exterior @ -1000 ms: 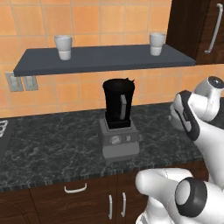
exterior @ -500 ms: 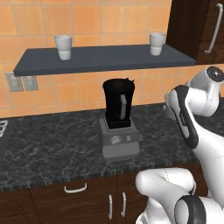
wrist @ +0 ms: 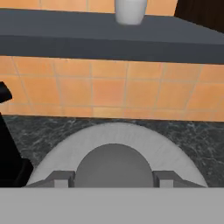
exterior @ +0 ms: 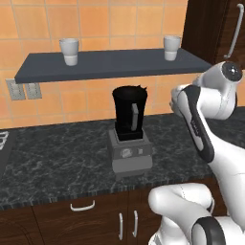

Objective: Close the lid blender by securely placing the lid on top.

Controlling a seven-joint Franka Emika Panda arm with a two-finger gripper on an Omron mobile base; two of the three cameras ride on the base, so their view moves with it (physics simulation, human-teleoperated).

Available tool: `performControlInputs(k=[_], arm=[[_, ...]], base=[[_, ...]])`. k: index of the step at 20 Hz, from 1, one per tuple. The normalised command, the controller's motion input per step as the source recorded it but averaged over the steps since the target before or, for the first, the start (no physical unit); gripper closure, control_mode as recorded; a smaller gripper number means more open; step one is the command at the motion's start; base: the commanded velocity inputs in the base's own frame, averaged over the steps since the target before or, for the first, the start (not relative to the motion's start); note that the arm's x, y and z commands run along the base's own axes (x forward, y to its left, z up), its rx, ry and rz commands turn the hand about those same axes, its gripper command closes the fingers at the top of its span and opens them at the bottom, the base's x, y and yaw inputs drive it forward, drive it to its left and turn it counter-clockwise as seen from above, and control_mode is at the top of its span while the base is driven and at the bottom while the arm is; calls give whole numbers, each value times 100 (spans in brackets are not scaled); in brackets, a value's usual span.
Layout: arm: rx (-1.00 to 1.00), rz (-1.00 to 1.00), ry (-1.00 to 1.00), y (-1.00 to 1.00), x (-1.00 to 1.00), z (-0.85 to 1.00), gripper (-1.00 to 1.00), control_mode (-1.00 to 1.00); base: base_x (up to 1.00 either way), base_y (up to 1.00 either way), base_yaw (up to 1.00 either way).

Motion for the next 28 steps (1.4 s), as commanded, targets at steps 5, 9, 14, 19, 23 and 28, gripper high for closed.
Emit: performControlInputs(k=[5,9,14,19,23,28], arm=[[0,0,-3,46,-1,100,100,-100],[0,0,0,52,-1,90,100,-100],[0,0,-1,55,0,51,100,-100],[0,2,-2,57,0,21,100,-100],[0,2,-2,56,0,10,100,-100],[1,2,-5,49,0,31,100,-100]], base=[[0,0,0],[0,0,0],[0,0,0],[0,0,0],[0,0,0],[0,0,0]])
